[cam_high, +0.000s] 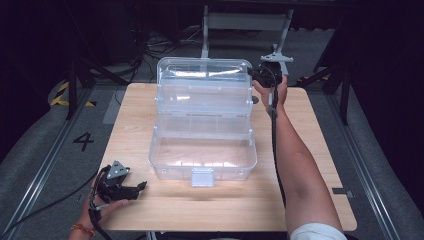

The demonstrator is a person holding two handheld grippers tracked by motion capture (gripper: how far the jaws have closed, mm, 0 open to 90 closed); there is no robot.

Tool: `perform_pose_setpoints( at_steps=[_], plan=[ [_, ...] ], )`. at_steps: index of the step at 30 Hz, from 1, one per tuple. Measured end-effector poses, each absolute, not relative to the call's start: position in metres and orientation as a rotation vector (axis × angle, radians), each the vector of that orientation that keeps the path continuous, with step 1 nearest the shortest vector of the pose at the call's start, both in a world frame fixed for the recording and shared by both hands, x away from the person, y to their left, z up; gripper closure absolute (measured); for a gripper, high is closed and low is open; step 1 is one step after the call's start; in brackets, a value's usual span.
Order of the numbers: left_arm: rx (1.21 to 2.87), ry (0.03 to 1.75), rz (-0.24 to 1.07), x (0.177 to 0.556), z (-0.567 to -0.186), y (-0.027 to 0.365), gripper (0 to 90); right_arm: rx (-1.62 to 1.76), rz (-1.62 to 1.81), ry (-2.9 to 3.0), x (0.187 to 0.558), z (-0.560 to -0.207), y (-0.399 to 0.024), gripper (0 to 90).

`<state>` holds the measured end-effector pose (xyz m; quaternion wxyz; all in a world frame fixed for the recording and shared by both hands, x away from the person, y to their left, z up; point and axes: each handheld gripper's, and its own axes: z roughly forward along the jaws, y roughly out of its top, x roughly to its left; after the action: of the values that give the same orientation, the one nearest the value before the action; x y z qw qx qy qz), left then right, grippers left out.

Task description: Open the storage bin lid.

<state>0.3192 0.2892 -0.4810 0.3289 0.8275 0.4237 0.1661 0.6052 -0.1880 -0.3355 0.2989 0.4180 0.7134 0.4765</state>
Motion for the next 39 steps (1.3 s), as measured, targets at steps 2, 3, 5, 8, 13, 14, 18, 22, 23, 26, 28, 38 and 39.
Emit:
perform_pose_setpoints(
  at_steps=[2,3,5,8,13,14,18,22,23,26,28,38,39],
  plan=[
    [2.166,1.108,0.435,0.319,-0.481,0.289,17.0,1.111,1.253,1.898,0.607,-0.338,-0.187,80.0],
    [2.168,1.107,0.433,0.319,-0.481,0.289,17.0,1.112,1.246,1.898,0.608,-0.339,-0.187,79.9],
    [2.165,1.105,0.434,0.32,-0.481,0.289,17.1,1.112,1.239,1.9,0.61,-0.341,-0.187,79.7],
    [2.165,1.106,0.433,0.32,-0.481,0.289,17.0,1.109,1.22,1.903,0.612,-0.343,-0.186,79.6],
    [2.164,1.105,0.433,0.32,-0.481,0.289,17.1,1.114,1.196,1.893,0.614,-0.348,-0.184,79.7],
    [2.161,1.104,0.436,0.321,-0.482,0.289,17.0,1.117,1.196,1.891,0.614,-0.348,-0.183,79.8],
    [2.162,1.105,0.43,0.321,-0.481,0.288,17.0,1.121,1.172,1.895,0.617,-0.352,-0.182,79.8],
    [2.156,1.105,0.432,0.321,-0.482,0.288,17.0,1.132,1.164,1.903,0.619,-0.355,-0.182,80.0],
    [2.157,1.105,0.432,0.321,-0.482,0.288,17.0,1.132,1.164,1.905,0.619,-0.356,-0.182,80.2],
    [2.158,1.103,0.438,0.321,-0.482,0.288,17.0,1.148,1.164,1.914,0.62,-0.359,-0.183,86.1],
    [2.158,1.102,0.438,0.322,-0.482,0.288,17.0,1.134,1.212,1.923,0.619,-0.359,-0.186,90.0],
    [2.155,1.108,0.435,0.322,-0.482,0.288,16.9,1.088,1.145,1.961,0.614,-0.358,-0.182,90.0],
    [2.156,1.109,0.435,0.322,-0.482,0.288,16.9,1.09,1.145,1.96,0.614,-0.359,-0.183,90.0]
  ],
)
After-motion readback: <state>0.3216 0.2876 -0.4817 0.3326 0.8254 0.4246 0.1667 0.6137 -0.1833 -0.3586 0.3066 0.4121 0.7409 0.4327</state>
